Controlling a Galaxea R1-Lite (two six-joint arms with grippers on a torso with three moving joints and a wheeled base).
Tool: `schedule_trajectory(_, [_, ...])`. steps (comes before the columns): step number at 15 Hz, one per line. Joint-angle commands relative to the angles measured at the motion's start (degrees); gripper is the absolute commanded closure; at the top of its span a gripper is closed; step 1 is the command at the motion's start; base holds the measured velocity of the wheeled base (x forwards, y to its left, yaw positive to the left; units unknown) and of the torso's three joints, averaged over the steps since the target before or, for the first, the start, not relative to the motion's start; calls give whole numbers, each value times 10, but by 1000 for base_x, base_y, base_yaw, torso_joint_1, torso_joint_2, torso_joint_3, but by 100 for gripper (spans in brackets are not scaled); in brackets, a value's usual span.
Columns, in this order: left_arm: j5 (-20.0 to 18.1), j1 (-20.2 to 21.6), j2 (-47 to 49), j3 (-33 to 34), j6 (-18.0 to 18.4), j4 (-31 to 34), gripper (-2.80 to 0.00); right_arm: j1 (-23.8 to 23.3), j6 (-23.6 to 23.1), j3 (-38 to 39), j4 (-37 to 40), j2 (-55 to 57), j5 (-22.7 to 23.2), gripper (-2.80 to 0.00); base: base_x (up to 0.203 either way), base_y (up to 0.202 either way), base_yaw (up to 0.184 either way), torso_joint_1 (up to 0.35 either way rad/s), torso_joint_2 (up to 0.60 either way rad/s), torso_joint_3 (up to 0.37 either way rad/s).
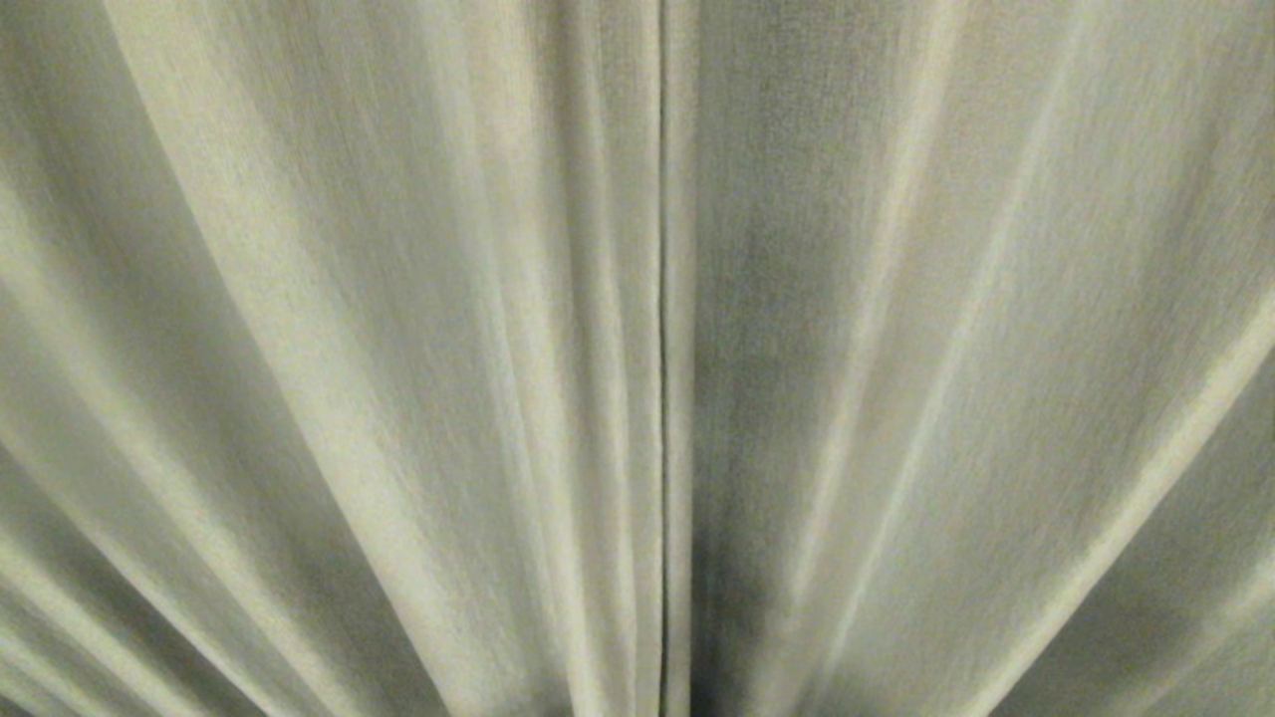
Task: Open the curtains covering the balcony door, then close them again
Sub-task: Pull the outer curtains open on both sides
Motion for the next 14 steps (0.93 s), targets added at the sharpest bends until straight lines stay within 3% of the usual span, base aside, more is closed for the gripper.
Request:
schedule_trajectory(1, [0,0,0,0,0,0,0,0,0,0,0,0,0,0,0,0,0,0,0,0])
schedule_trajectory(14, [0,0,0,0,0,0,0,0,-20,0,2,0,2,0,0,0,0,0,0,0])
